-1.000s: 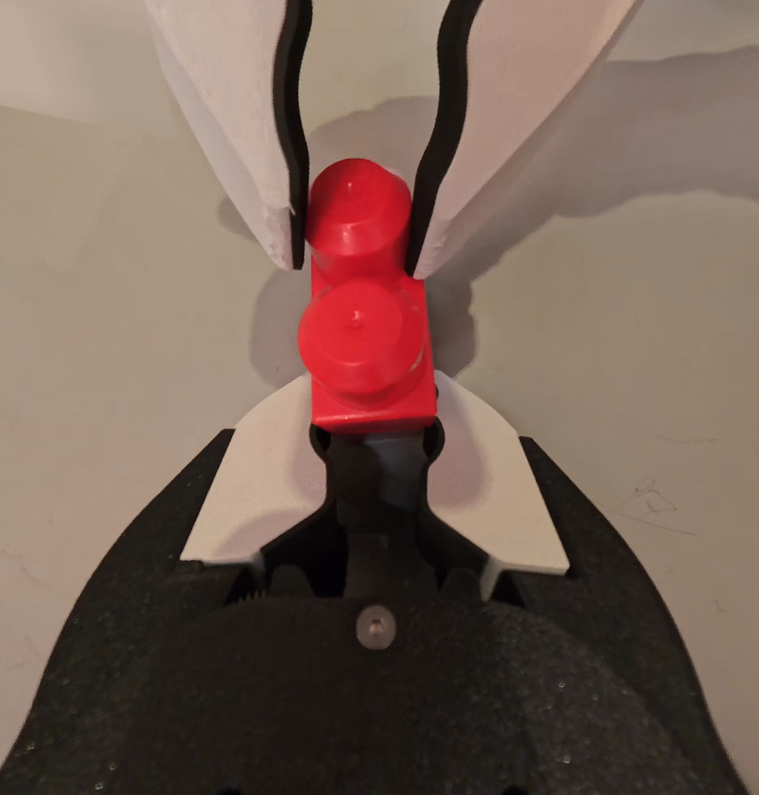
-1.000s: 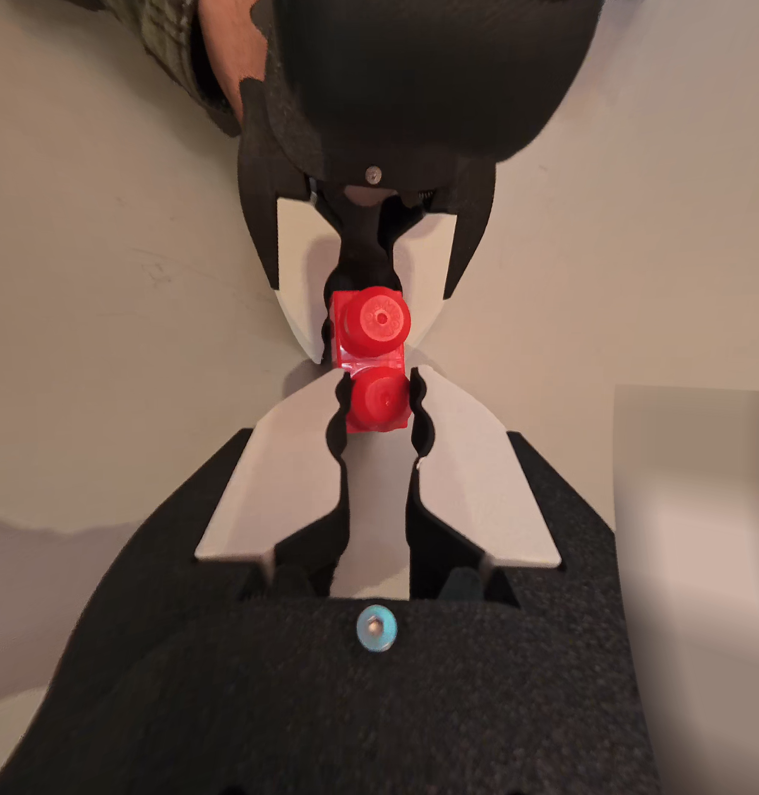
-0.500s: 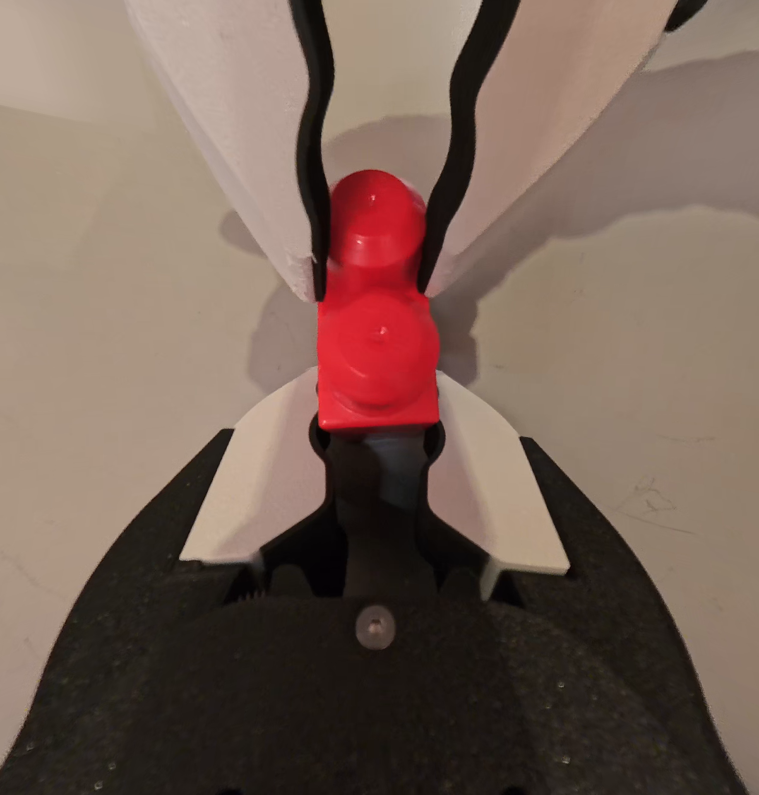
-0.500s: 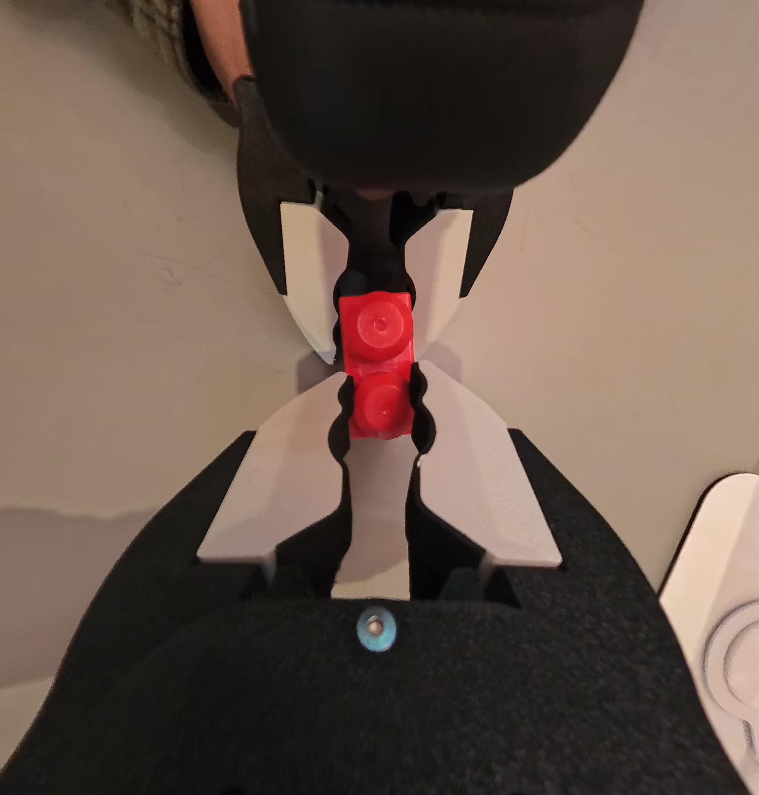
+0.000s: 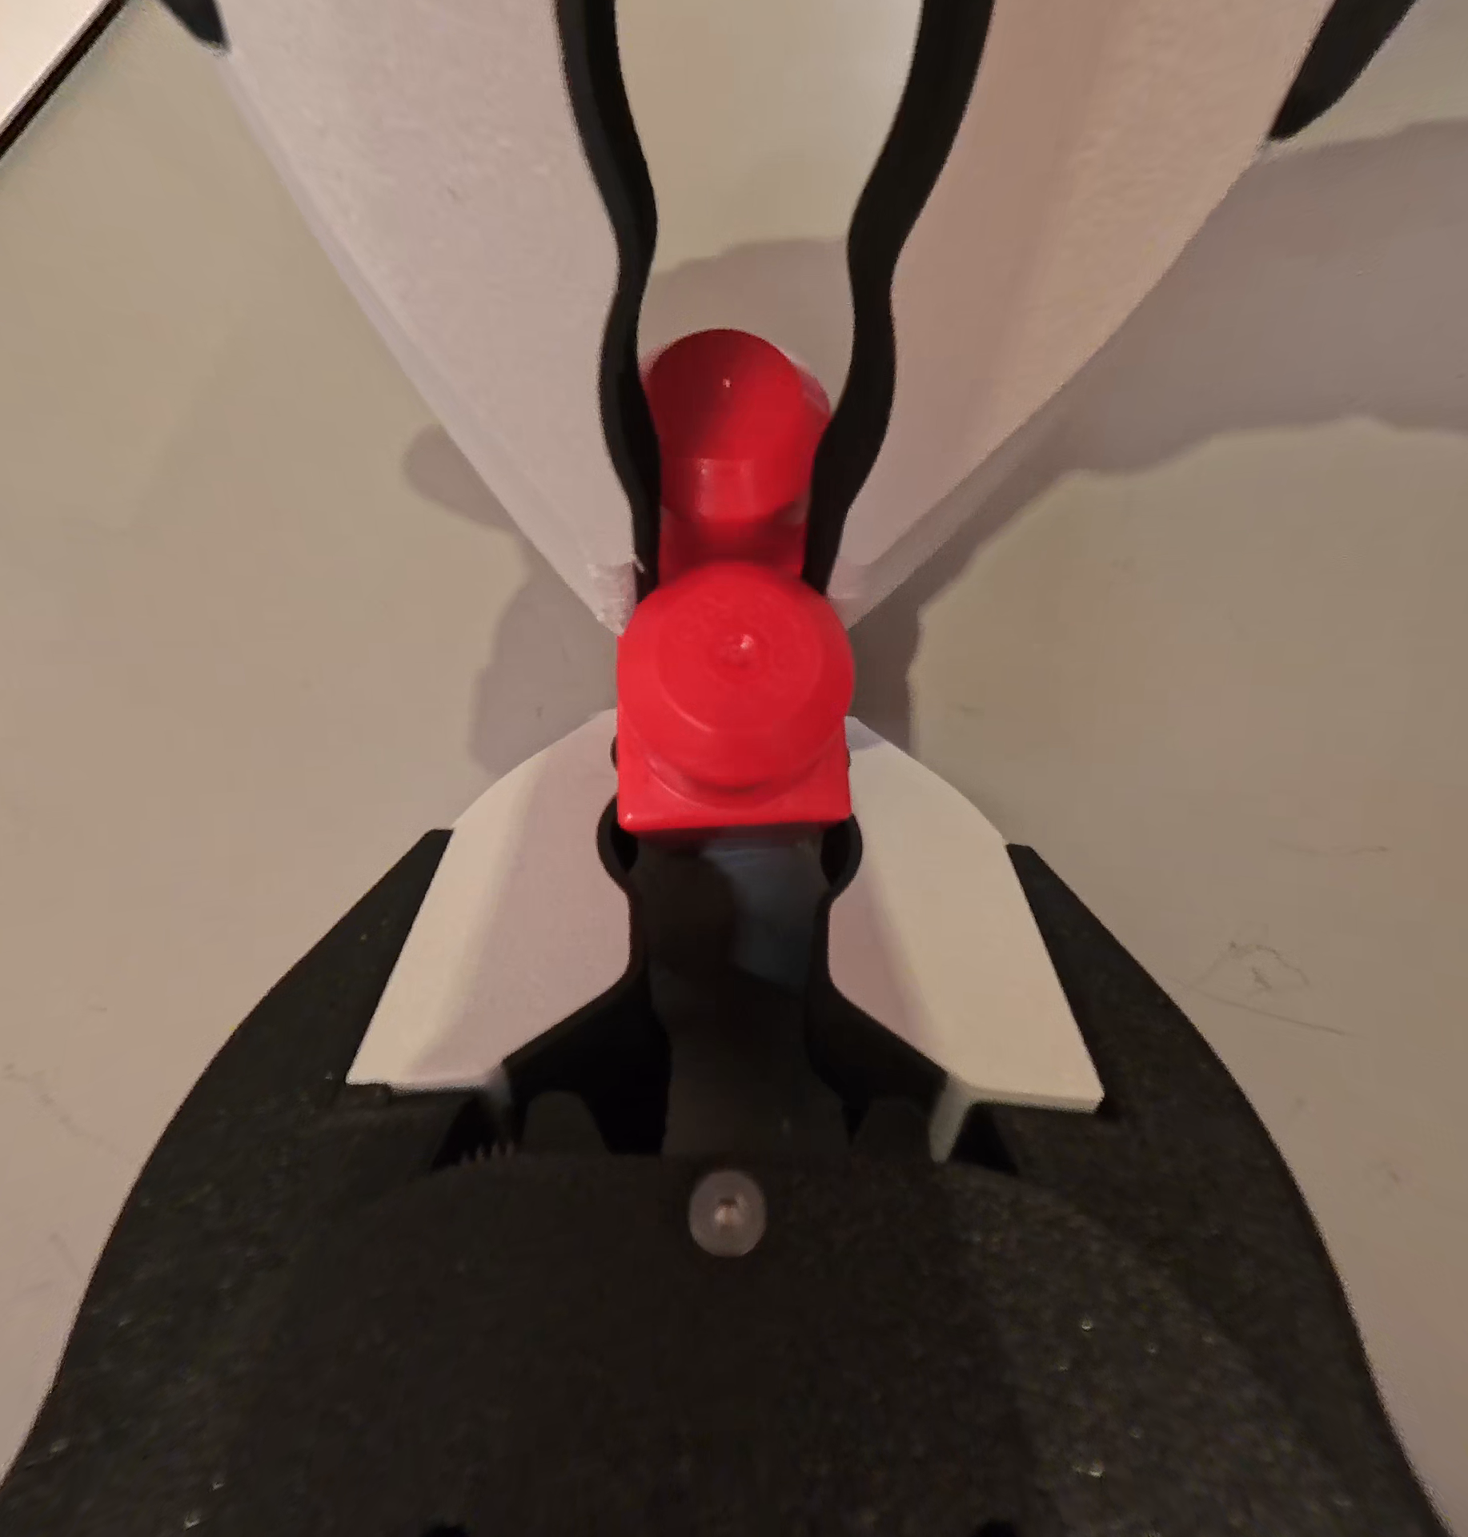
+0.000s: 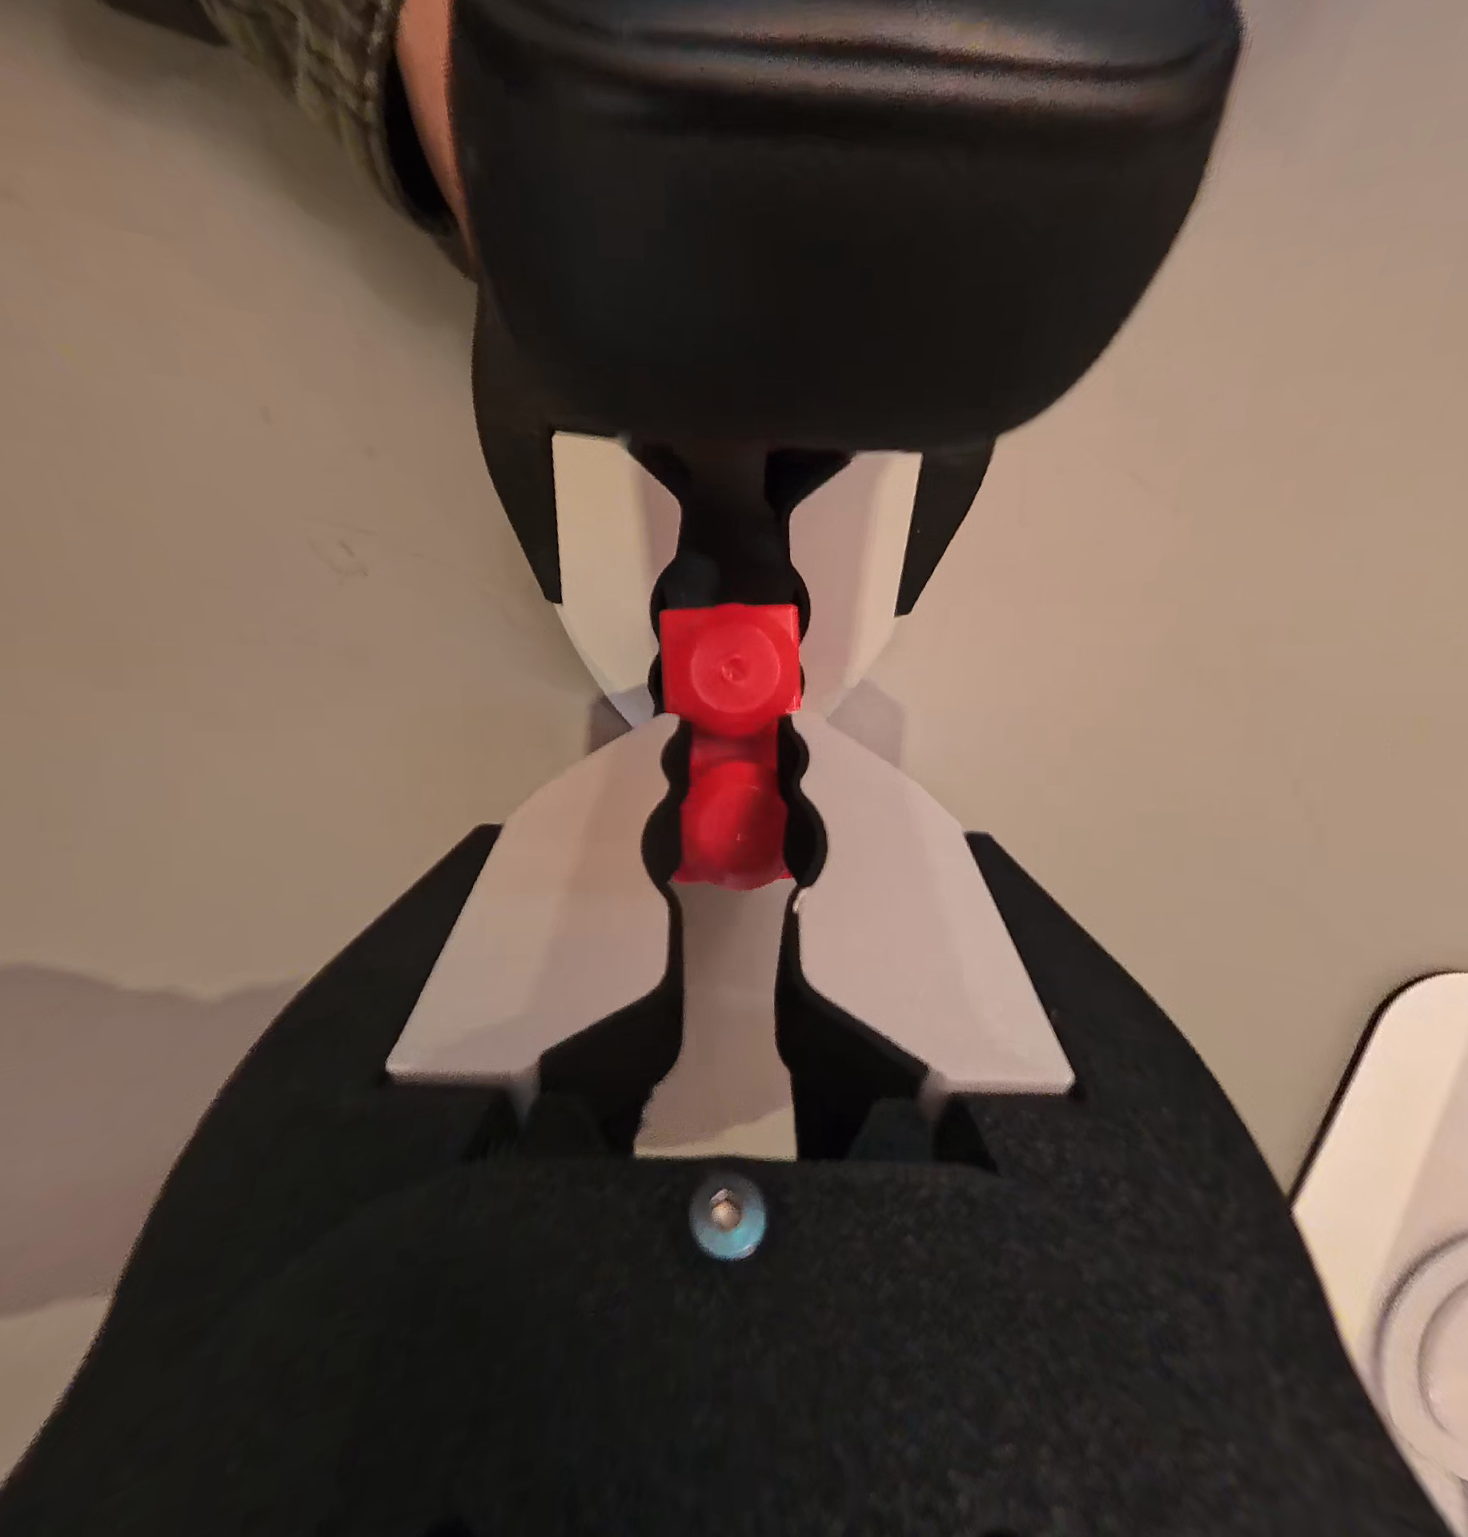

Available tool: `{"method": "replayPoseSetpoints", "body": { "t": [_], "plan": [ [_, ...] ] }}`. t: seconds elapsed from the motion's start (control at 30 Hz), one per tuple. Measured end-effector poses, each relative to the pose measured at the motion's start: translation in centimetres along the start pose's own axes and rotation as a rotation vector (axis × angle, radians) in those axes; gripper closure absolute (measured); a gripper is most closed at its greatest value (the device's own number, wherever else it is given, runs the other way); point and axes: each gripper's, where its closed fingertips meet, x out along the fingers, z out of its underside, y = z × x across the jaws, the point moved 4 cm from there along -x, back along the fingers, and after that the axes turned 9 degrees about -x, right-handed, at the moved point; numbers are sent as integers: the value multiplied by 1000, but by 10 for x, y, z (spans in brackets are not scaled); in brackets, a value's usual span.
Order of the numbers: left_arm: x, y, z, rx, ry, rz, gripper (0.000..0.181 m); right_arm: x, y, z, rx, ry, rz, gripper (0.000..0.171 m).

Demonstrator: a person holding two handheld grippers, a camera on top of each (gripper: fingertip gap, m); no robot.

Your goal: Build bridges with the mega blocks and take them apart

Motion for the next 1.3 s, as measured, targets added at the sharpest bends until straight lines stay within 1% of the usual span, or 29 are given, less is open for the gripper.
{"method": "replayPoseSetpoints", "body": {
  "t": [0.17, 0.27, 0.5, 0.57, 0.7, 1.1, 1.3],
  "plan": [
    [-3, -1, -3, -11, 33, 3, 139, 1, -4, 2, 3, 15, 12, 139],
    [-3, -1, -3, -11, 34, 2, 139, 0, -4, 3, 8, 25, 13, 137],
    [-2, -1, -3, -10, 32, 4, 139, 1, -1, 3, 19, 28, 14, 143],
    [-2, 0, -2, -5, 27, 9, 140, -1, -1, 3, 39, 15, -9, 152],
    [-1, 0, -2, -6, 17, 12, 139, 0, 1, 4, 53, 6, -37, 153],
    [0, -1, -1, -3, 10, 3, 139, 1, -1, 5, 76, 18, -2, 152],
    [0, -1, -1, -4, 7, 9, 139, 1, -2, 3, 25, 16, 21, 153]
  ]
}}
